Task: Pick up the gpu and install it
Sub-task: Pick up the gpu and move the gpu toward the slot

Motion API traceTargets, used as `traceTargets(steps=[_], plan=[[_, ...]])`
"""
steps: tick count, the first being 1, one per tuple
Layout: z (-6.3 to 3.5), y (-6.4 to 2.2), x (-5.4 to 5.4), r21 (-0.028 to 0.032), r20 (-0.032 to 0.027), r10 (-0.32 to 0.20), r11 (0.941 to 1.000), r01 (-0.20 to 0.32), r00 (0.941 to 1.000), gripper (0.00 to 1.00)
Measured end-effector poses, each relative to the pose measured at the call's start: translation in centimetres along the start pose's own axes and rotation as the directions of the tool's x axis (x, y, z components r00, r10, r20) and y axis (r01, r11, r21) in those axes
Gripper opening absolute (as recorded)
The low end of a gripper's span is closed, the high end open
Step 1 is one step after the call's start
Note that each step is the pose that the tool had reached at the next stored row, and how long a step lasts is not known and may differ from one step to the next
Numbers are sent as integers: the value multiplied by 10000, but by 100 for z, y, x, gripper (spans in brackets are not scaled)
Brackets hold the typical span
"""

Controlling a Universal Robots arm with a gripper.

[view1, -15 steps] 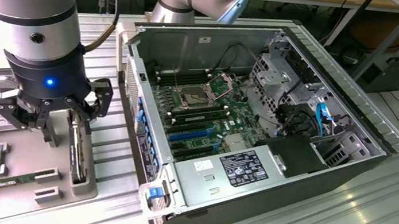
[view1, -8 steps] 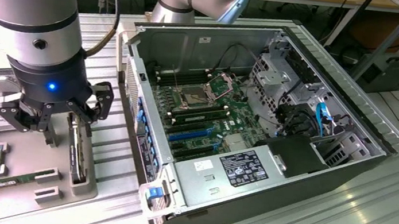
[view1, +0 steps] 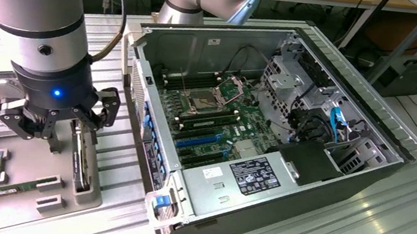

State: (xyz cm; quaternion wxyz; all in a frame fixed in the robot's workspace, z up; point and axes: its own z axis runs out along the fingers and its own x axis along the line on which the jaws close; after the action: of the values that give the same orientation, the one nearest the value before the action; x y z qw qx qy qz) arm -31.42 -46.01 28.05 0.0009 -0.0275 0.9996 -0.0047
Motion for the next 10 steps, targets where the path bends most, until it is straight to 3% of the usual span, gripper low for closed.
traceTargets(steps=[10], plan=[[57, 0, -8, -1, 1, 1, 10000, -1, 10000, 62]])
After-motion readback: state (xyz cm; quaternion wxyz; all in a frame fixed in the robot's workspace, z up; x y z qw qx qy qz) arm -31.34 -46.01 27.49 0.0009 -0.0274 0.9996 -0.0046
